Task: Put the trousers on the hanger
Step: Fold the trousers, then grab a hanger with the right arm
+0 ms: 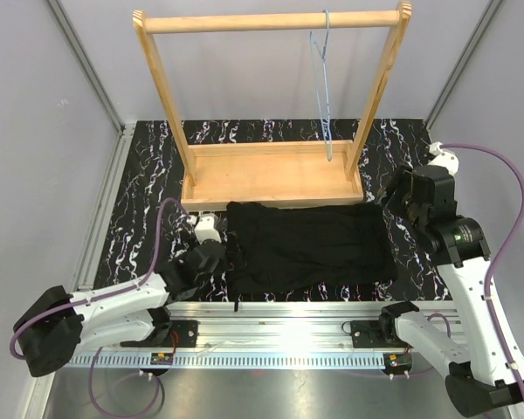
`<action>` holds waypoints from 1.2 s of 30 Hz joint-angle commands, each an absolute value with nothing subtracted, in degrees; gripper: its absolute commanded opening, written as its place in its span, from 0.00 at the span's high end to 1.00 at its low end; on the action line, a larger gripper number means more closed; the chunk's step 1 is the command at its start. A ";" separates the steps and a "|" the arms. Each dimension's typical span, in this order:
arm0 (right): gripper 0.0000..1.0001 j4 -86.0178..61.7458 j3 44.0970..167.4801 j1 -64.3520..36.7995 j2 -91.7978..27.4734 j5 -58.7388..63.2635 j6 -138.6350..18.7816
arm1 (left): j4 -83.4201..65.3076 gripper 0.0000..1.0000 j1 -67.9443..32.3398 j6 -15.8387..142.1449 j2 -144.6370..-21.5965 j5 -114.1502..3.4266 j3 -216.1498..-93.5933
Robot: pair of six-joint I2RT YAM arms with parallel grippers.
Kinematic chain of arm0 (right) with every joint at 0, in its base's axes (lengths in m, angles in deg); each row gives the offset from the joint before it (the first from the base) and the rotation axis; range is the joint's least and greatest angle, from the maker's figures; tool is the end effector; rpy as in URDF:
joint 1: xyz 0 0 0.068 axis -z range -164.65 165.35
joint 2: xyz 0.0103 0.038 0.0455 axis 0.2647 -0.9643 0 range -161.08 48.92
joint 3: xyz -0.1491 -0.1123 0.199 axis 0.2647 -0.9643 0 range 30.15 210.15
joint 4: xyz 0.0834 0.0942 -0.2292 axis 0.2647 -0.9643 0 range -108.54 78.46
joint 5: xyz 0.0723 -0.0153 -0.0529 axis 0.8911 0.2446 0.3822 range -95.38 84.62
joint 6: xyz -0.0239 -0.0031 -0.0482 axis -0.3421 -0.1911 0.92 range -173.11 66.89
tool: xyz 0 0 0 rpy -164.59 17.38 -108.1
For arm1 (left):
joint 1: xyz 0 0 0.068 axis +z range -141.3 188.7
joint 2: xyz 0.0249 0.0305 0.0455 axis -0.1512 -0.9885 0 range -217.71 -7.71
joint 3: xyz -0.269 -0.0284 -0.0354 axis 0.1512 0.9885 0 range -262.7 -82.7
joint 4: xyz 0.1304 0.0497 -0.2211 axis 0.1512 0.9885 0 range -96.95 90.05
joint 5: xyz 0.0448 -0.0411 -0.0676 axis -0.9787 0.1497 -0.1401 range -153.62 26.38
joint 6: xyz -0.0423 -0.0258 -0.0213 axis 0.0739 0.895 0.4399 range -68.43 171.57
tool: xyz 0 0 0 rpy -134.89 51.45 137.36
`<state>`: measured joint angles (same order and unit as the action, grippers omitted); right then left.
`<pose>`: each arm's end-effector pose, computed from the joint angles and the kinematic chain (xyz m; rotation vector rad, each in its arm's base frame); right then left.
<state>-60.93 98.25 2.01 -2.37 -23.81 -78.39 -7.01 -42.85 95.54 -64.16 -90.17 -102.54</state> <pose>0.1610 0.0266 0.3898 0.4038 2.0685 0.0588 0.1317 -0.1401 0.1725 -0.1128 2.1654 -0.4610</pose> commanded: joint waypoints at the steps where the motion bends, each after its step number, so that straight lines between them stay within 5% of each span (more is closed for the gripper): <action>1: 0.31 -59.45 101.25 2.26 -2.32 -16.55 -74.91 | -13.80 0.01 -42.81 98.94 -65.27 -87.01 -99.93; 14: 0.30 -55.05 111.36 2.25 -8.82 -9.16 -71.13 | -29.54 0.04 -42.81 101.85 -74.76 -80.50 -96.76; 23: 0.28 -45.65 120.06 2.17 -14.53 3.40 -72.01 | -31.04 0.93 -42.81 103.51 -78.46 -79.97 -96.32; 25: 0.28 -44.33 123.03 2.17 -17.17 5.86 -72.18 | -30.77 1.00 -42.81 103.60 -78.72 -80.06 -96.50; 36: 0.28 -41.95 128.24 0.41 -27.36 7.81 -70.87 | -30.68 1.00 -42.81 103.87 -78.99 -80.32 -96.59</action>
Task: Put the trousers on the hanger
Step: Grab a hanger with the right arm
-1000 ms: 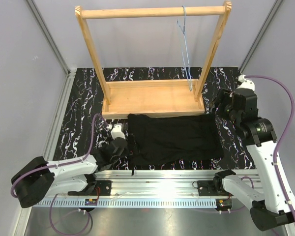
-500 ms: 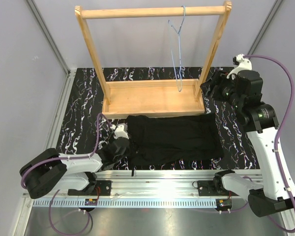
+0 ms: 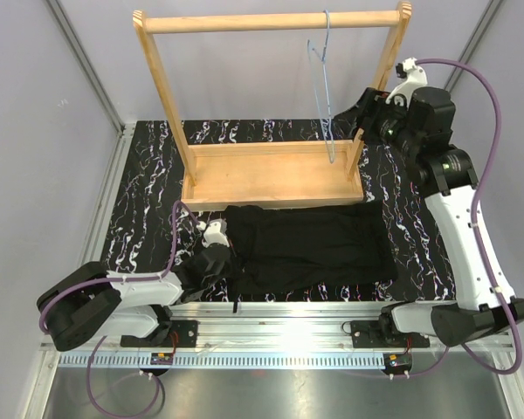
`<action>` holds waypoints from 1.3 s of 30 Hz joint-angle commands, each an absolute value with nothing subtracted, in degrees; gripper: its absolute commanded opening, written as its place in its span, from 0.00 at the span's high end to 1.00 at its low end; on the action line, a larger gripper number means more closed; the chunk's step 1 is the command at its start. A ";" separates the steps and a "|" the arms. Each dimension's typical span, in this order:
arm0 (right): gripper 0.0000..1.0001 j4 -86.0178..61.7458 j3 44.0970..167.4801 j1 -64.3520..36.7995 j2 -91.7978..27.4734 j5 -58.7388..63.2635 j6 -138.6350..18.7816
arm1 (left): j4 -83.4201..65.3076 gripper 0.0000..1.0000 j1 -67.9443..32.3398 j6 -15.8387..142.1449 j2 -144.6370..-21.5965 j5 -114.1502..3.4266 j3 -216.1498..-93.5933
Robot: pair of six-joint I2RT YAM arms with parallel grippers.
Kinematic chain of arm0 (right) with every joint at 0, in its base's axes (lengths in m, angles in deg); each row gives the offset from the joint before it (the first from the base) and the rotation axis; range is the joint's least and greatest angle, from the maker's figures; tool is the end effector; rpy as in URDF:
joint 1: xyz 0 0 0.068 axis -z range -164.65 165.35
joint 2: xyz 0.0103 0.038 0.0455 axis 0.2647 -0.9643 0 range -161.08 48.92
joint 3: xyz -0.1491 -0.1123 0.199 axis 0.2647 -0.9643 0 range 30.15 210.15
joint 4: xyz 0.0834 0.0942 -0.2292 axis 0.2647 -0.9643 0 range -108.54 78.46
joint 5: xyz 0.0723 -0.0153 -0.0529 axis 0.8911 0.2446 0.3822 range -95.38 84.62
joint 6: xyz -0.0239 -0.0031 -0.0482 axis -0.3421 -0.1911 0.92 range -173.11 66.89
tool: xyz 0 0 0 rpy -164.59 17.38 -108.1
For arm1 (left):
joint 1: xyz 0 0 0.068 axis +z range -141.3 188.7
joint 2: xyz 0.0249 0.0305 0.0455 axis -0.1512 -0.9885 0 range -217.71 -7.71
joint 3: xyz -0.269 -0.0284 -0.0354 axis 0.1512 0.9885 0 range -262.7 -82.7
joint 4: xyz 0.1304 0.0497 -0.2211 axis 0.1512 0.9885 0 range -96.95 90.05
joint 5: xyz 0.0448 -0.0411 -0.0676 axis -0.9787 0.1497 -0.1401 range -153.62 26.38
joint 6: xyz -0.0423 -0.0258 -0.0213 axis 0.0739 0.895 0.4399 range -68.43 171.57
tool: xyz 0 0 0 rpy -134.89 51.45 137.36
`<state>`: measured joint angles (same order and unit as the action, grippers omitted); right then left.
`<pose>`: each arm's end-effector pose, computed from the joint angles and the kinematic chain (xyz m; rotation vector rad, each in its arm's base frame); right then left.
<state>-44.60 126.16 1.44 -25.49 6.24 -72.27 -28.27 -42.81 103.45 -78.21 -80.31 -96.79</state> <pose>0.2520 0.0698 0.4921 -0.0672 1.8042 0.5942 0.1362 -0.1547 0.1293 -0.1777 2.2373 -0.7088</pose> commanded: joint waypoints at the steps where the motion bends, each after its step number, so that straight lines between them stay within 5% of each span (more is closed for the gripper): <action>1: 0.28 -41.95 128.33 0.24 -27.98 7.80 -70.60 | -30.68 1.00 -42.72 103.87 -79.08 -80.24 -96.59; 39: 0.27 -40.55 140.55 -10.58 -42.84 -0.10 -69.90 | -30.86 1.00 -42.72 104.31 -76.44 -81.02 -93.43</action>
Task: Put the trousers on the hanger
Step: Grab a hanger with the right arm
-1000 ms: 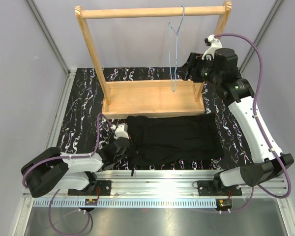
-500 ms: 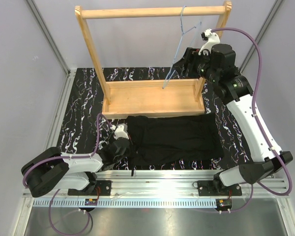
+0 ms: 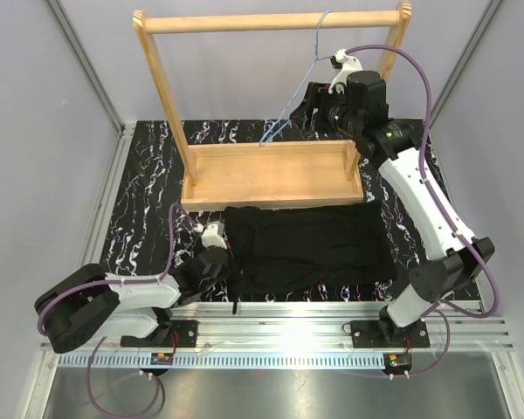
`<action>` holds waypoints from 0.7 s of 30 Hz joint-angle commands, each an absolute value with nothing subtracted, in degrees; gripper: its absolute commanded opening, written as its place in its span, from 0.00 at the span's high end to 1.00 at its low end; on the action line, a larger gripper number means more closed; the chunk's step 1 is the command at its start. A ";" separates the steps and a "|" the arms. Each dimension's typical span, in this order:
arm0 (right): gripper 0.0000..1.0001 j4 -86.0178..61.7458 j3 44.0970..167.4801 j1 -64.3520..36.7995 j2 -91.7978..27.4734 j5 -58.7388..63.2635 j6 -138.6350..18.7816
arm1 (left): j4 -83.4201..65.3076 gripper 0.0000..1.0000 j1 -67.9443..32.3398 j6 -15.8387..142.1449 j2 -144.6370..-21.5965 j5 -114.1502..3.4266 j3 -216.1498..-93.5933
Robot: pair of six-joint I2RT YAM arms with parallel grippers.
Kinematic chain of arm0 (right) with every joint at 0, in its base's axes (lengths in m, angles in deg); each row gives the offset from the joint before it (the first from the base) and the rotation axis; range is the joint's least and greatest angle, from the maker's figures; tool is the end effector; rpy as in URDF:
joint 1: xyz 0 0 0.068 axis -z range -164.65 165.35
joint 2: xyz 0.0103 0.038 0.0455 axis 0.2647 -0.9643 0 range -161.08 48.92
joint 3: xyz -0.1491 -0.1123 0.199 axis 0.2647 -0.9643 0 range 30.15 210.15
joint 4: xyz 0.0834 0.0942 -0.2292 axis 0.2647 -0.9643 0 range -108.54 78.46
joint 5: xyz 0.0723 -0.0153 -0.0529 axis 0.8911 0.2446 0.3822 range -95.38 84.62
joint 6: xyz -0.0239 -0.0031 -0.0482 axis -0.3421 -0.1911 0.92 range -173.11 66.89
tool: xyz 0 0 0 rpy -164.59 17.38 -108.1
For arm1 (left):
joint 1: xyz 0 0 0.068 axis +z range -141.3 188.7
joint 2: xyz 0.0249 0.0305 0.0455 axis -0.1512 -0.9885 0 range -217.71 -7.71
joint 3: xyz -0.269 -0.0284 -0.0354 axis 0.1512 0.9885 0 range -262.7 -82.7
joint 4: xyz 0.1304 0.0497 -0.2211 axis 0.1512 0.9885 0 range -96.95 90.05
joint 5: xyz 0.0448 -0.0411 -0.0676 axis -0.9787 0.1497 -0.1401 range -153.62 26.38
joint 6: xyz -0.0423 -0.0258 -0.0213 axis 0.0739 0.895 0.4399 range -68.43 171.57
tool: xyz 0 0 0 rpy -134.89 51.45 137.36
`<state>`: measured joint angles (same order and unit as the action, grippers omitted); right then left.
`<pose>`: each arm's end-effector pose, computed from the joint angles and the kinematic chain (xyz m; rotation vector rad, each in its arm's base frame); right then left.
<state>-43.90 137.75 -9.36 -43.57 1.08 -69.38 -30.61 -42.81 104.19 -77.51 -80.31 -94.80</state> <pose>0.3224 0.1527 0.4666 -0.2200 1.9008 0.5941 0.1326 -0.1501 0.1257 -0.1948 2.2226 -0.7313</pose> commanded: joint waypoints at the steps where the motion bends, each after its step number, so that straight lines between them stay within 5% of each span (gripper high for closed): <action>1: 0.27 -40.37 140.46 -10.84 -42.75 -0.19 -70.07 | -30.77 1.00 -42.81 104.31 -76.35 -81.03 -93.34; 21: 0.28 -45.02 139.66 -13.12 -37.91 -11.53 -69.37 | -34.37 1.00 -42.81 104.92 -80.48 -79.80 -93.69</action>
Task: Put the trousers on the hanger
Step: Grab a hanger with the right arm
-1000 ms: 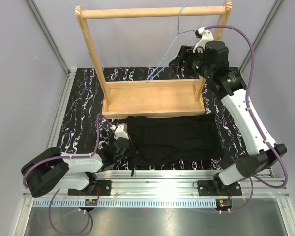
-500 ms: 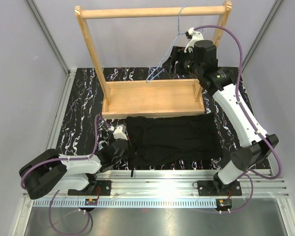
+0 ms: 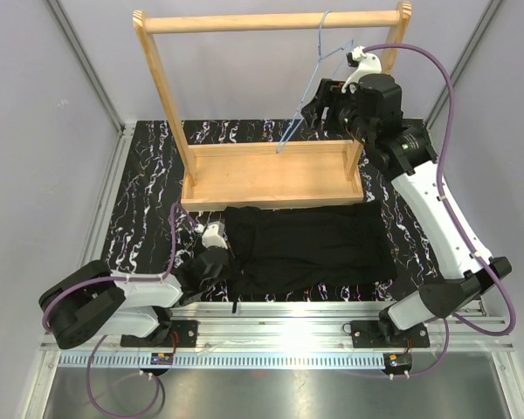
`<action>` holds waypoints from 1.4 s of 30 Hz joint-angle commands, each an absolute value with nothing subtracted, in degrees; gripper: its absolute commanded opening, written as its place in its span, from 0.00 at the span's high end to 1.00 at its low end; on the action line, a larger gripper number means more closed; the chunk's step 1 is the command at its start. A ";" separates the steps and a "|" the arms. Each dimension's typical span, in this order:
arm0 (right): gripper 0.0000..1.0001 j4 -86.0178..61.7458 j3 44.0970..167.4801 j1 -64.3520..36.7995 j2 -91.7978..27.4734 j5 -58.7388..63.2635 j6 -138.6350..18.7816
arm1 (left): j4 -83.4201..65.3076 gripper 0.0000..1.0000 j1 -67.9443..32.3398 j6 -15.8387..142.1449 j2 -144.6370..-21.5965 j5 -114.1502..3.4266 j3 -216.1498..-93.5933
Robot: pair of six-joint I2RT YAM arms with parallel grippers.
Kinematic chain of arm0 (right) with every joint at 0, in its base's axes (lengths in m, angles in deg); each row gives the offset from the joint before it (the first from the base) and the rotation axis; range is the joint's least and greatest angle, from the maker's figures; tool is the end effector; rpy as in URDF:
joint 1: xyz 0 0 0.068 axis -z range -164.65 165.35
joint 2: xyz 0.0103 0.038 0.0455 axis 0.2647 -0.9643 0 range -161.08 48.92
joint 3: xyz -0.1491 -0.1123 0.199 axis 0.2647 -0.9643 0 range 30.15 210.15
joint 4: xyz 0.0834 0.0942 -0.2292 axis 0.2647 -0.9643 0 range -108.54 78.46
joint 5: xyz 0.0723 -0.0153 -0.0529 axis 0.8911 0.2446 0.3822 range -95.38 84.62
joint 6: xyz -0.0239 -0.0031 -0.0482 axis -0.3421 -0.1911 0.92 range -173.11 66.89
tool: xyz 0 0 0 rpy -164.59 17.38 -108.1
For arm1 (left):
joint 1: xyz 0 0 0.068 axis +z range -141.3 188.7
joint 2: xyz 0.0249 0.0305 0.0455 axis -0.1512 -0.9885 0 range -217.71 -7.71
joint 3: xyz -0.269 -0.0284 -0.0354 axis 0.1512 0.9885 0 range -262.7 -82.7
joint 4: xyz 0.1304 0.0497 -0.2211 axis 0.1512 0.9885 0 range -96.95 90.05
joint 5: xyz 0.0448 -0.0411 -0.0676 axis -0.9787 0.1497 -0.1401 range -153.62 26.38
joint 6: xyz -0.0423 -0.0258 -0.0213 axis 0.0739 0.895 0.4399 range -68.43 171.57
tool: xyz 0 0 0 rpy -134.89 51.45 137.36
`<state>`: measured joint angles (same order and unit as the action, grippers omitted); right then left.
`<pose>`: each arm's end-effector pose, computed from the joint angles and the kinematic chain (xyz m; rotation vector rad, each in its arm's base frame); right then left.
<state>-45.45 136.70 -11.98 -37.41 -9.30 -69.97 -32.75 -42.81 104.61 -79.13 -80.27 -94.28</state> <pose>0.2842 0.1441 0.4920 -0.1184 1.8321 0.4842 0.1328 -0.1505 0.1215 -0.2027 2.2233 -0.7359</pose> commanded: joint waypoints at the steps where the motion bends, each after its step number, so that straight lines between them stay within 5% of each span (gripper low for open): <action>1: 0.28 -45.20 140.45 -13.39 -38.44 -11.79 -69.02 | -34.64 1.00 -42.72 104.84 -80.66 -79.62 -93.78; 12: 0.29 -47.49 145.29 -13.57 -45.12 -13.20 -69.28 | -33.94 1.00 -42.81 104.49 -79.87 -79.97 -93.60; 16: 0.59 -48.81 144.68 -13.57 -45.04 -14.43 -69.20 | -32.53 1.00 -42.81 103.96 -78.64 -80.93 -93.51; 17: 0.75 -48.72 144.41 -13.57 -44.78 -14.34 -69.20 | -32.35 1.00 -42.81 103.87 -78.20 -81.02 -93.60; 22: 1.00 -48.89 144.32 -13.57 -42.58 -14.26 -68.76 | -31.47 1.00 -42.81 103.34 -77.67 -81.46 -94.04; 36: 1.00 -51.88 151.62 -13.65 -40.56 -11.80 -67.88 | -29.19 1.00 -42.81 102.11 -78.11 -81.47 -96.32; 42: 1.00 -47.32 135.13 -13.65 -33.10 -11.97 -70.33 | -27.61 1.00 -42.81 101.06 -77.41 -81.73 -97.55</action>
